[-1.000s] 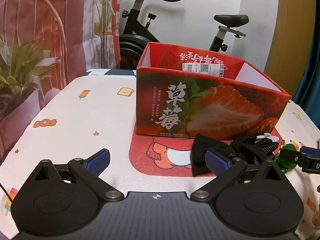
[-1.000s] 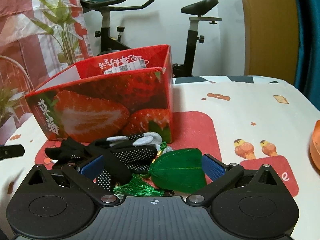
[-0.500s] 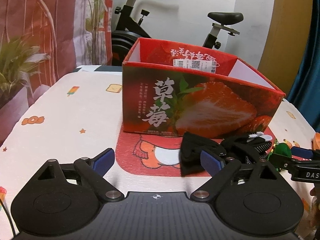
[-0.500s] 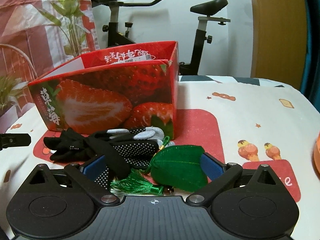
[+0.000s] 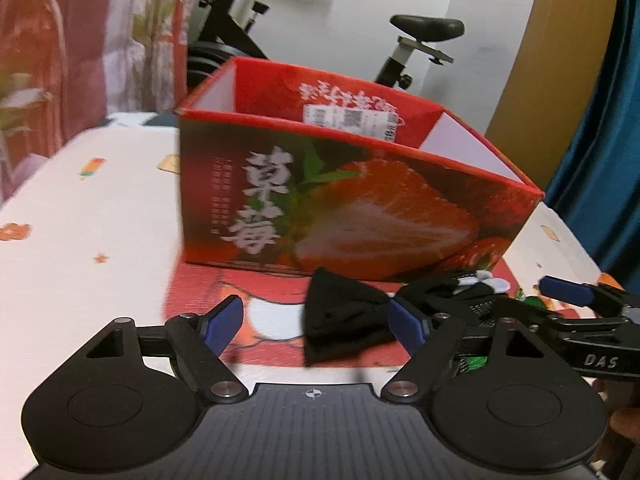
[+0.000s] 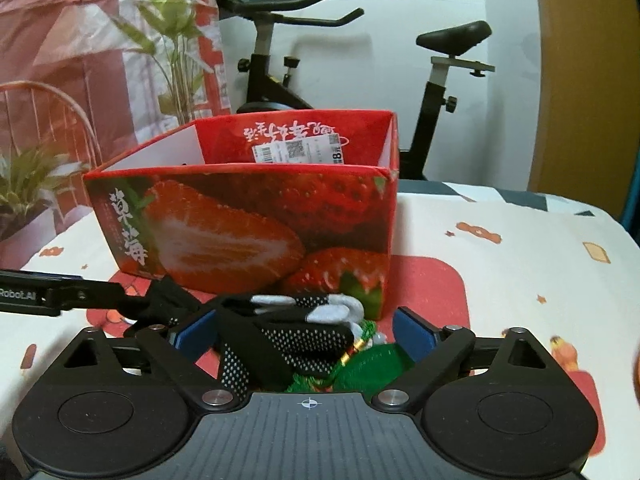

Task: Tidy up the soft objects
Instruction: 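Close both tools on the dotted gloves and lift them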

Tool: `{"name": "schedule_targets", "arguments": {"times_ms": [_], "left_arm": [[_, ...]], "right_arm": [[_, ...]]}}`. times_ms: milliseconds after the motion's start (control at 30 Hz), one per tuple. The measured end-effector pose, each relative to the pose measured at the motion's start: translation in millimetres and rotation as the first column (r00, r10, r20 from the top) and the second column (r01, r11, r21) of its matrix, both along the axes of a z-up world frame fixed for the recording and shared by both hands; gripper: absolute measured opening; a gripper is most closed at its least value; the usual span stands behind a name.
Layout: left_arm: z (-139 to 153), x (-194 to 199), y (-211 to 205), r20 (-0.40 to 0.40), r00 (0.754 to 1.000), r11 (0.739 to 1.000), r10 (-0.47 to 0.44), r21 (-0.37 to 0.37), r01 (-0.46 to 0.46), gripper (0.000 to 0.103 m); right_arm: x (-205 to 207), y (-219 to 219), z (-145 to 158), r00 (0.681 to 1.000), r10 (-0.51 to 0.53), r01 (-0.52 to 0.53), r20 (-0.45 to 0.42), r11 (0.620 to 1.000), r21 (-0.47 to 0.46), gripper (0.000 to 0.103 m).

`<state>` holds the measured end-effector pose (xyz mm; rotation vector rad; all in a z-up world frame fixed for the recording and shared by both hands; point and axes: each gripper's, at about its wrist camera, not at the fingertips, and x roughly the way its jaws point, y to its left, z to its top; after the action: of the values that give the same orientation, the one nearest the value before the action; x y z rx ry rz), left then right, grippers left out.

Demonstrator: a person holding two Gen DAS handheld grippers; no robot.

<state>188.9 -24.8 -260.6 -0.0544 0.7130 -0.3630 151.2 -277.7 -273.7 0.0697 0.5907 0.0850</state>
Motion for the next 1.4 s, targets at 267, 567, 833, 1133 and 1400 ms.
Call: {"name": "schedule_targets", "arguments": {"times_ms": [267,567,833,1133,1400], "left_arm": [[-21.7,32.5,-28.0,-0.075,0.996,0.999,-0.038,-0.031,0.036,0.079],[-30.9,42.5,-27.8,-0.085,0.995,0.998,-0.057,-0.026,0.055,0.015],[-32.1,42.3,-4.6,-0.092,0.995,0.999,-0.038,-0.019,0.037,0.011],[-31.5,34.8,29.5,-0.093,0.995,1.0,0.023,-0.006,-0.024,0.011],[-34.1,30.3,52.4,-0.113,0.992,0.998,0.059,-0.032,-0.063,0.012]], "right_arm": [[8.4,-1.0,-1.7,1.0,-0.01,0.011,-0.021,1.0,0.019,0.09],[18.0,3.6,-6.5,0.999,0.013,-0.013,-0.05,1.0,0.013,0.088],[27.5,18.9,-7.4,0.996,0.06,-0.06,-0.06,0.998,0.01,0.086],[38.9,43.7,-17.0,0.985,0.136,-0.132,-0.106,0.99,0.052,0.081],[55.5,58.1,-28.3,0.972,0.178,-0.16,-0.152,0.98,0.121,0.07]]}}
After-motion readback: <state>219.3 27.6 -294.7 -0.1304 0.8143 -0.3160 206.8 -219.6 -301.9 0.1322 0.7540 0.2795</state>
